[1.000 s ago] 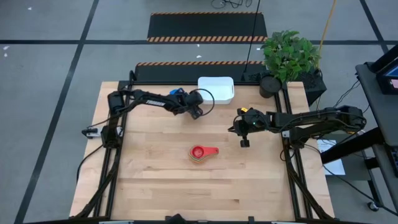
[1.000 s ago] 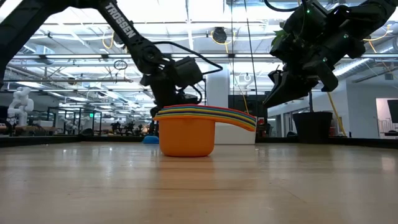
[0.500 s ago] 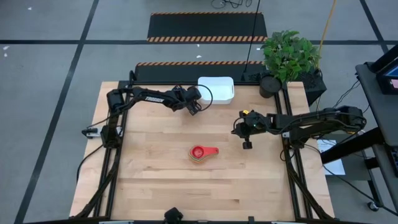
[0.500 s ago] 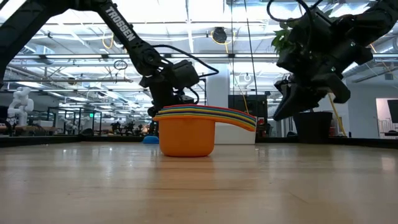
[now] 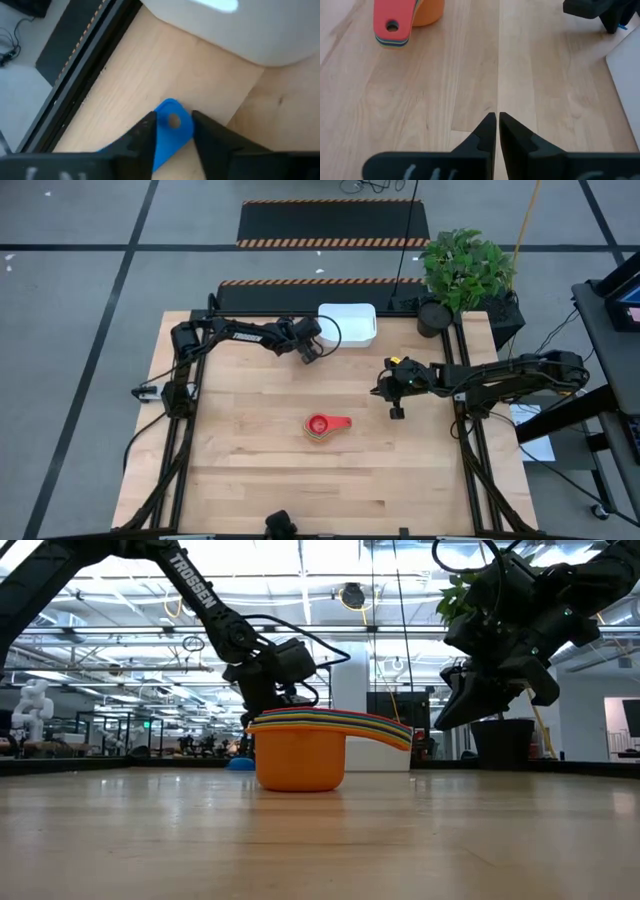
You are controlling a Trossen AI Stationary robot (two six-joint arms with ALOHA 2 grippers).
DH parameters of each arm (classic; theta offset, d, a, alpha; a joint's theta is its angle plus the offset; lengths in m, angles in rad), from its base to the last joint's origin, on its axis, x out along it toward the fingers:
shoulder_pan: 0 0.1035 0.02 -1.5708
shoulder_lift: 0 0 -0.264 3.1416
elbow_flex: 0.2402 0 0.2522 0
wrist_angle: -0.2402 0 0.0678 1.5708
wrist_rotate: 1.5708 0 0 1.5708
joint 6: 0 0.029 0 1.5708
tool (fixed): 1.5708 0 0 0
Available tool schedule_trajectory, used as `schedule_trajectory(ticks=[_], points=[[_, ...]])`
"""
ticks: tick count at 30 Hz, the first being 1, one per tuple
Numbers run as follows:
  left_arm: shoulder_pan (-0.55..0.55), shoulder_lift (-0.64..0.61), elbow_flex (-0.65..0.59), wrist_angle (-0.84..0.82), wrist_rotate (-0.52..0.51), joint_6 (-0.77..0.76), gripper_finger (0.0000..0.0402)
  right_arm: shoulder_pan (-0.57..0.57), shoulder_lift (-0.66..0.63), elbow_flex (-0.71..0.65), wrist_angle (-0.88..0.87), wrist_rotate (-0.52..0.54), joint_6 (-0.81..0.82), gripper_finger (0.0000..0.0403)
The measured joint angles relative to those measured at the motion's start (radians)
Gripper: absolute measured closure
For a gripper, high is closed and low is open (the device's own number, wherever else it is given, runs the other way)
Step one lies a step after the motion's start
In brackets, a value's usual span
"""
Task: Nest measuring cups in basket
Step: Stack the blue measuring cup into the red measuring cup
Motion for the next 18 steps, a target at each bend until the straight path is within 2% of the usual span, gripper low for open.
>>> schedule_trajectory(ticks=[3, 7, 12, 18], points=[[-0.005, 0.001, -0.001, -0.015, -0.016, 0.019, 0.0322, 0.005, 0.000, 0.000, 0.001, 0.000, 0.003, 0.0390], [-0.010, 0.001, -0.002, -0.029, -0.103, 0.040, 0.0386, 0.015, 0.000, 0.000, 0.018, 0.000, 0.008, 0.0390], [-0.025, -0.023, -0.003, -0.059, -0.118, 0.055, 0.0392, 0.015, 0.000, 0.000, 0.039, 0.000, 0.006, 0.0390], [-0.061, -0.109, -0.003, -0.136, -0.114, 0.044, 0.0396, 0.015, -0.001, -0.001, 0.049, 0.000, 0.000, 0.0390]])
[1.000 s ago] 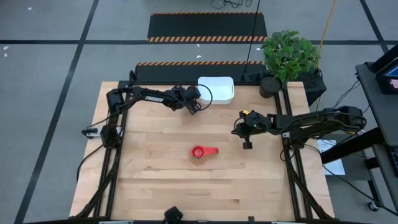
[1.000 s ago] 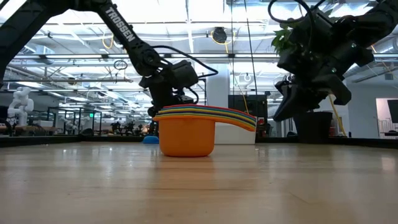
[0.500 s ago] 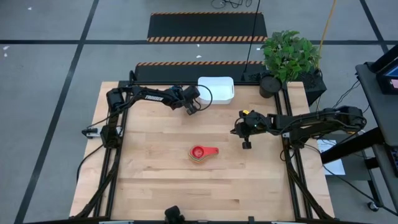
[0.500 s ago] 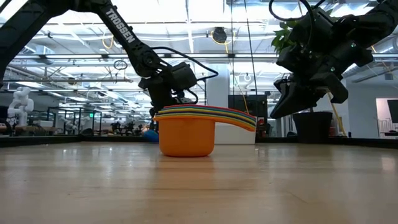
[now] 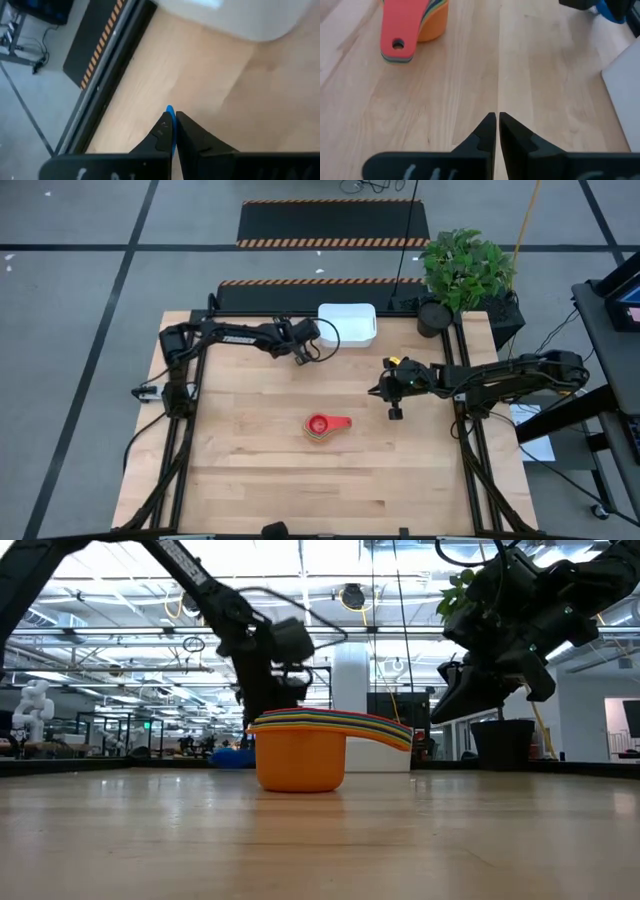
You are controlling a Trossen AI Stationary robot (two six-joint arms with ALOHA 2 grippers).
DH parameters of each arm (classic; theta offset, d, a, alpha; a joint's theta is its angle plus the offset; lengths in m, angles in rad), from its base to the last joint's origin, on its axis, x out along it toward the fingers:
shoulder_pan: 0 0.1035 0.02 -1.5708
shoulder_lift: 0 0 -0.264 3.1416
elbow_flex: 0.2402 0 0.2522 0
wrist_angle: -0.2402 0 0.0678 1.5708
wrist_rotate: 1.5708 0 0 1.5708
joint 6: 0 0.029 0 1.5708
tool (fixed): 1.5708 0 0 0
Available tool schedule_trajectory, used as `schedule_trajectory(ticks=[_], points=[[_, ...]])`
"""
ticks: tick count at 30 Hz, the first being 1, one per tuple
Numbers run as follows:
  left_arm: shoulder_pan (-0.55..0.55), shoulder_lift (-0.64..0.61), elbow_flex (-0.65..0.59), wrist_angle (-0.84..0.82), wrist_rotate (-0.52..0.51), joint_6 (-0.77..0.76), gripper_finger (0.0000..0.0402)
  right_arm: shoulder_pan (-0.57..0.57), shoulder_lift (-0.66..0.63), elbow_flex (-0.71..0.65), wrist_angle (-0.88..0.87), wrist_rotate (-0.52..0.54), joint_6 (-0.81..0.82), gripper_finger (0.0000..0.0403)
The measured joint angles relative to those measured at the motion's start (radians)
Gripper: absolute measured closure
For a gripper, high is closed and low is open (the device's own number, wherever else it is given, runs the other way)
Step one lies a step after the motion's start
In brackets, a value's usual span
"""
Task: Nest measuring cups in basket
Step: Stack the blue measuring cup into the red measuring cup
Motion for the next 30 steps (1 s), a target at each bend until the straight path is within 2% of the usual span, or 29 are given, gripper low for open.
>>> schedule_trajectory(ticks=[6, 10, 13, 19, 26, 30], points=[[-0.071, -0.130, 0.001, -0.077, 0.002, -0.034, 0.0396, 0.000, 0.000, 0.004, 0.105, 0.009, 0.035, 0.0390], [-0.143, -0.223, 0.000, -0.098, 0.027, -0.060, 0.0396, 0.000, 0.000, 0.064, 0.088, 0.187, 0.165, 0.0390], [-0.211, -0.291, 0.001, -0.096, 0.027, -0.077, 0.0396, 0.023, 0.001, 0.114, 0.033, 0.182, 0.206, 0.0390], [-0.355, -0.398, 0.001, -0.102, 0.050, -0.109, 0.0396, 0.147, 0.000, 0.210, 0.010, 0.199, 0.220, 0.0390], [-0.500, -0.455, 0.001, -0.095, 0.079, -0.167, 0.0392, 0.333, 0.001, 0.325, -0.100, 0.395, 0.254, 0.0389], [-0.589, -0.454, 0.001, -0.046, 0.078, -0.194, 0.0396, 0.451, 0.000, 0.343, -0.090, 0.470, 0.306, 0.0379]])
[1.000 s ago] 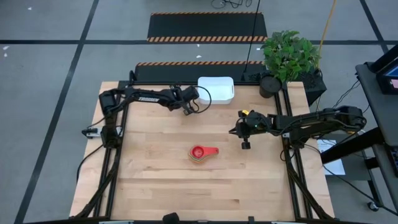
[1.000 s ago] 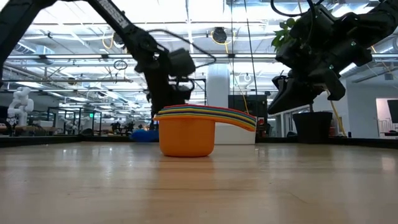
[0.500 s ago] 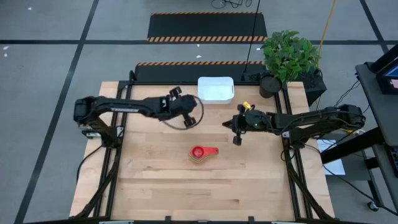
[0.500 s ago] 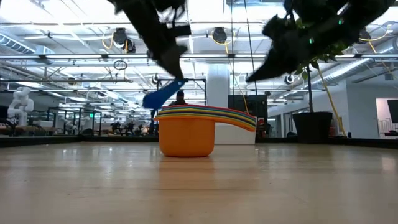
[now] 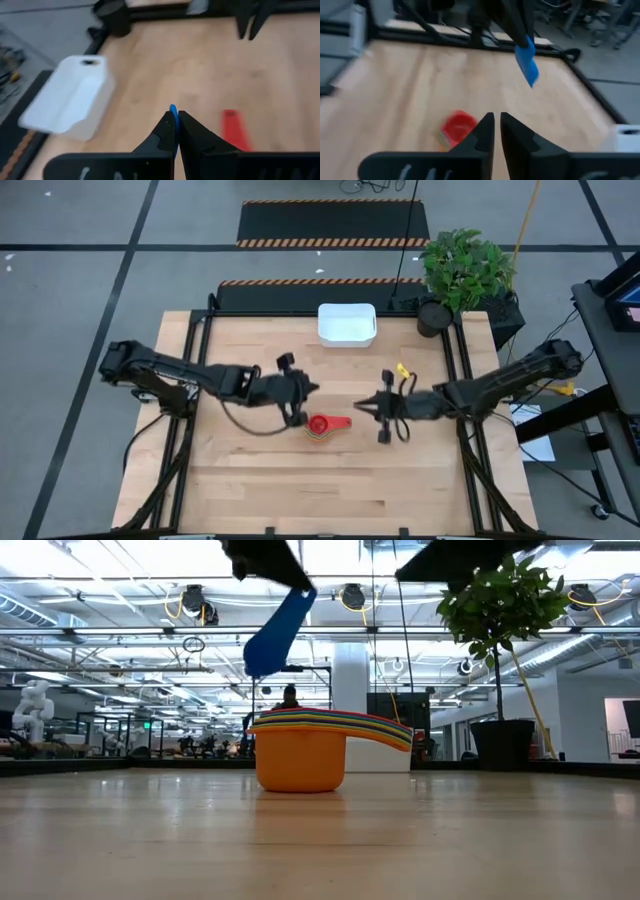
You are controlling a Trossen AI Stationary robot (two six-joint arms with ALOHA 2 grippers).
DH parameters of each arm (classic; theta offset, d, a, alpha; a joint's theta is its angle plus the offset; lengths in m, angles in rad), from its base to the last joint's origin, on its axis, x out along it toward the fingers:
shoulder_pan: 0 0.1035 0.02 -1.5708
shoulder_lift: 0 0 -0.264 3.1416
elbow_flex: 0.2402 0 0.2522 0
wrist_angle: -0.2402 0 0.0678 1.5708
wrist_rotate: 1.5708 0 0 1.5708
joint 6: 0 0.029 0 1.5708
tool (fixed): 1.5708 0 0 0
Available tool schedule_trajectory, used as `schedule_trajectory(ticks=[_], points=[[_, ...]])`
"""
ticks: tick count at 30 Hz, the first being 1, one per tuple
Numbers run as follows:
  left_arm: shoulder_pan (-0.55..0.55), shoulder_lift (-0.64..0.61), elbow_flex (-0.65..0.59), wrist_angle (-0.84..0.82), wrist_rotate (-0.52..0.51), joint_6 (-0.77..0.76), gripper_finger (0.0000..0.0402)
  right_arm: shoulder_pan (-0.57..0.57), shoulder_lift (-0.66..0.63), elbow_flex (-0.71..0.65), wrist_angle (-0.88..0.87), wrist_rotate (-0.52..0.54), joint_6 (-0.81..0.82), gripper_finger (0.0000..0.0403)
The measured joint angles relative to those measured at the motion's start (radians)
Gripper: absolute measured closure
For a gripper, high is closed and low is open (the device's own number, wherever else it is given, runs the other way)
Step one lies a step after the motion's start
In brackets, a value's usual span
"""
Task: Nest measuring cups in basket
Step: Stack the blue measuring cup into the red measuring cup
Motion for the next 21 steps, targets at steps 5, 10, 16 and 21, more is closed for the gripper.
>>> schedule_trajectory(ticks=[5, 10, 16, 21], points=[[-0.128, 0.013, 0.000, 0.077, 0.001, -0.045, 0.0395, 0.127, 0.032, 0.001, 0.080, 0.076, 0.095, 0.0351], [-0.277, 0.039, 0.000, 0.134, -0.011, -0.095, 0.0396, 0.212, 0.167, 0.001, 0.314, 0.131, 0.085, 0.0315], [-0.417, 0.080, 0.000, 0.268, -0.052, -0.118, 0.0395, 0.245, 0.392, 0.125, 0.439, 0.132, 0.087, 0.0276], [-0.475, 0.089, 0.001, 0.279, -0.083, -0.135, 0.0396, 0.269, 0.534, 0.265, 0.424, 0.134, 0.112, 0.0262]])
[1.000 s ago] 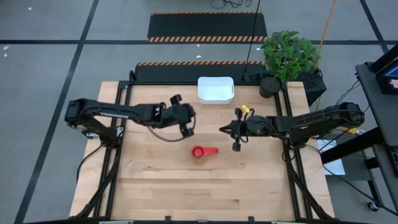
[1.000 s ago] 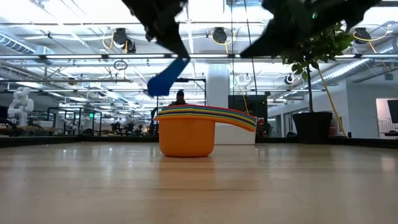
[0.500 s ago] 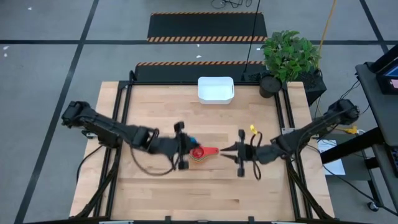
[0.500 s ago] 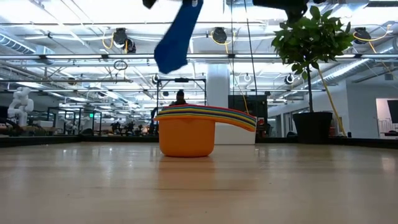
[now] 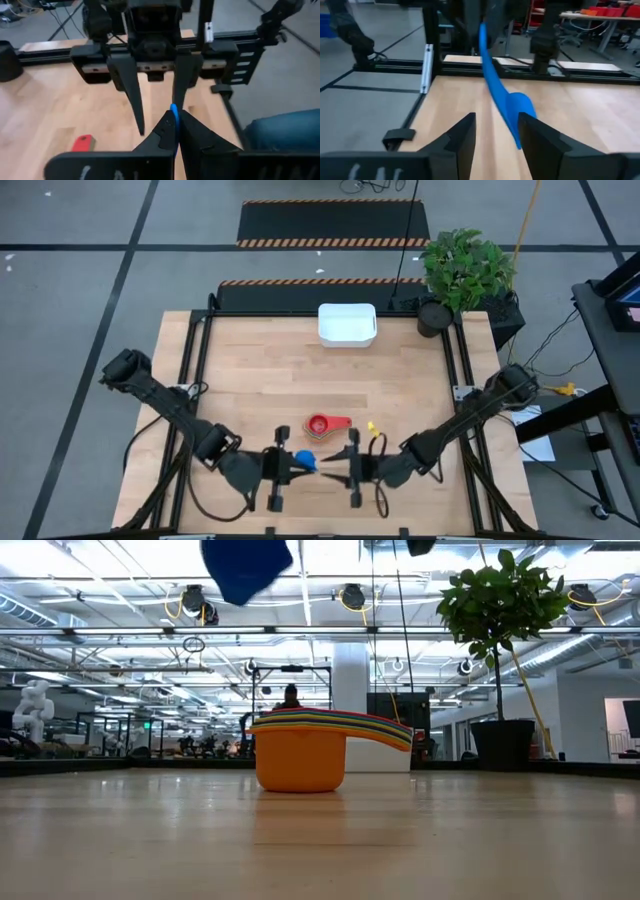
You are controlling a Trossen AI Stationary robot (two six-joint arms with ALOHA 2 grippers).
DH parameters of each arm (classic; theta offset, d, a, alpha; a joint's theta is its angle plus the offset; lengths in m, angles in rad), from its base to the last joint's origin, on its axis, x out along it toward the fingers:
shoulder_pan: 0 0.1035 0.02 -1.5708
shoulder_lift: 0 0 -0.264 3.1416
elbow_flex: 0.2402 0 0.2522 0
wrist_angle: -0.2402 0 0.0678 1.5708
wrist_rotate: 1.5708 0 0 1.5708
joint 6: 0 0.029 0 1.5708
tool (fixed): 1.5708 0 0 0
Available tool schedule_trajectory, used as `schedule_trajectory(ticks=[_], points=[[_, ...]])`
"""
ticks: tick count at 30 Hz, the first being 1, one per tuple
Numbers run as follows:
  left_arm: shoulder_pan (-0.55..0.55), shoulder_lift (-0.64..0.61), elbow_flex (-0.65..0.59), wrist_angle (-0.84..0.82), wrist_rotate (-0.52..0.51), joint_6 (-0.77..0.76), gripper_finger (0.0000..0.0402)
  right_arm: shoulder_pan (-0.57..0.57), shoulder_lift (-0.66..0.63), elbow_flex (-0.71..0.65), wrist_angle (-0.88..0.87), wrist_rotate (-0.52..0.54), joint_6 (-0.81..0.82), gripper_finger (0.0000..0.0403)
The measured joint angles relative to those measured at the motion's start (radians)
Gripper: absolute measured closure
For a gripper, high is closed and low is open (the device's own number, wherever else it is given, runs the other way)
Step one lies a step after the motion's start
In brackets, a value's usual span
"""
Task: Nest measuring cups in basket
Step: Stack the blue measuring cup into the red measuring cup
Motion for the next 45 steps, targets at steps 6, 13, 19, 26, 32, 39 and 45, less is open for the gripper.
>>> schedule_trajectory(ticks=[6, 13, 19, 26, 32, 39, 45], points=[[-0.046, 0.024, -0.001, -0.006, -0.013, -0.085, 0.0396, 0.032, 0.069, 0.078, -0.025, 0.004, 0.014, 0.0261], [-0.064, 0.109, 0.000, 0.115, -0.049, -0.112, 0.0396, 0.049, 0.069, 0.077, -0.026, -0.045, 0.072, 0.0261], [-0.063, 0.136, 0.000, 0.221, -0.058, -0.114, 0.0396, 0.067, 0.069, 0.077, -0.027, -0.104, 0.132, 0.0261], [-0.079, 0.189, 0.000, 0.348, -0.061, -0.124, 0.0396, 0.118, 0.069, 0.077, -0.006, 0.021, 0.117, 0.0262], [-0.080, 0.242, 0.000, 0.443, -0.086, -0.121, 0.0396, 0.153, 0.069, 0.076, -0.005, 0.028, 0.107, 0.0304], [-0.084, 0.278, 0.000, 0.550, -0.075, -0.124, 0.0396, 0.200, 0.069, 0.076, -0.006, 0.066, 0.118, 0.0391], [-0.100, 0.279, 0.000, 0.572, -0.086, -0.133, 0.0394, 0.220, 0.068, 0.076, 0.004, 0.085, 0.134, 0.0395]])
